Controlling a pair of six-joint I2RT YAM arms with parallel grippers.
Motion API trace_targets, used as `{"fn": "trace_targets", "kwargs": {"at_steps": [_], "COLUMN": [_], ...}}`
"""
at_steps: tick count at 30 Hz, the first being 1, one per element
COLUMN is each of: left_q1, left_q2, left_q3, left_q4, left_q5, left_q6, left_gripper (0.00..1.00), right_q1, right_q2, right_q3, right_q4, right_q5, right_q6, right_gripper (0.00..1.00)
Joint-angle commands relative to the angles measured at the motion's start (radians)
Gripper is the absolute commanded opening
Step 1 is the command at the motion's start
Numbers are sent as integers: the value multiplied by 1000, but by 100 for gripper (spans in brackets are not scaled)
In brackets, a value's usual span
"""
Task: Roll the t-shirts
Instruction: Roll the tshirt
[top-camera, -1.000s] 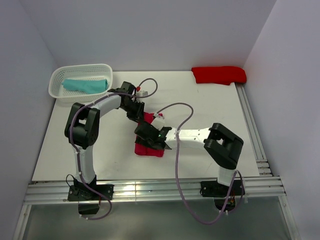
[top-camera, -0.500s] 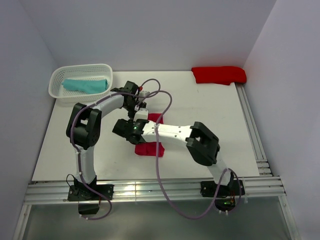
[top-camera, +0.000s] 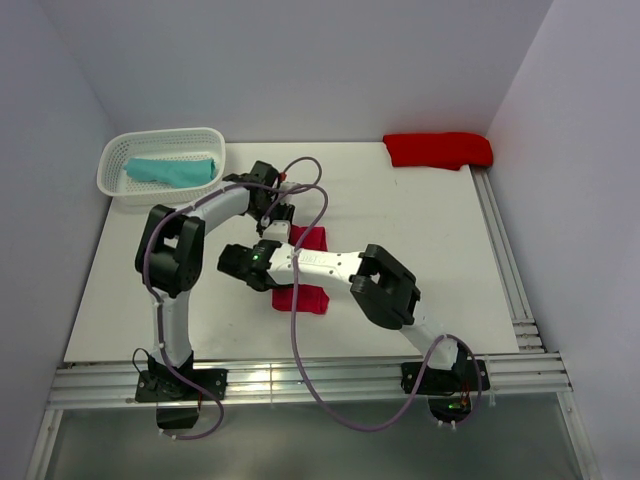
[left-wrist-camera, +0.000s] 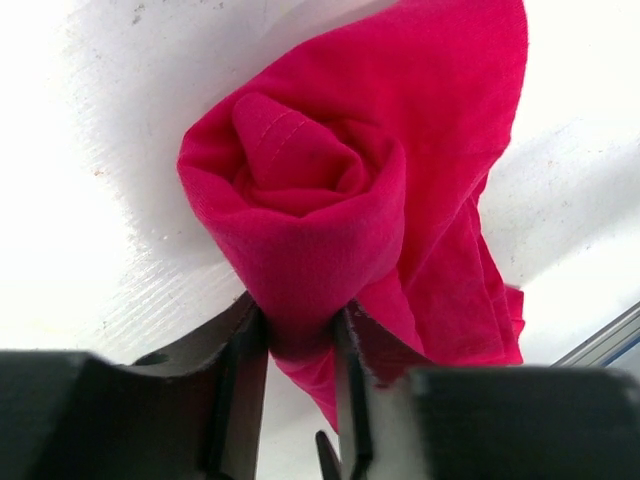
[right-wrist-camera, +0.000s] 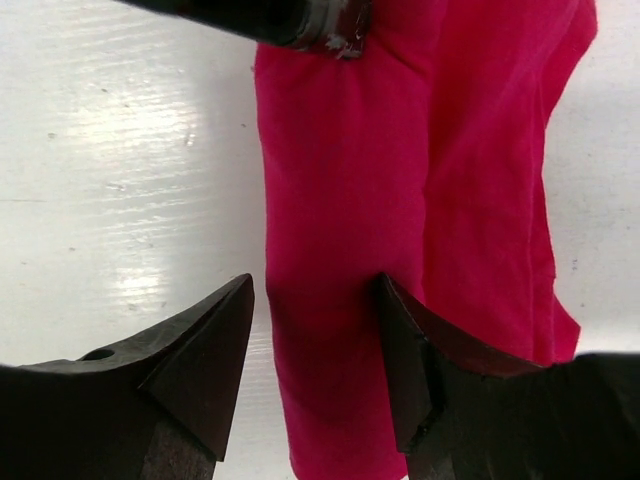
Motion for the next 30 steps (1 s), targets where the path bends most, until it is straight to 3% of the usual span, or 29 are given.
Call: {"fn": "trace_targets", "kwargs": {"at_steps": [1,7,13,18,24,25,28,30], "left_q1": [-2,-4,1,16,42,45,62,76], "left_q2": [31,43,30,-1,-43,-49,-67,-64], "left_q3": [39,85,130,148,96,81,35,10], "left_q4": [-7,-35,-60,-78,-77,-57,-38,-27], "left_q5": [-58,-54,-29,35,147,176,251,290], "left_q6": [24,38,64,88,159,160,171,177], "left_gripper": [36,48,62,75,78,78,79,79], "right_q1": [2,2,1,-21,-108,-131,-167,-190], "right_q2": [41,90,36,-157,-350,-382,-406,-400], "right_q3": [-33,-37,-142,-427,-811,-860,-1027,-1096], "right_q4": [-75,-136,-22,363,860,1005,1257,1336], "right_q5": [-6,-15,-44,-154,-372,-407,-522,-573], "right_q6": [25,49,42,-7,15,25,74,108], "right_gripper": [59,57,38,33,33,33,33,33]}}
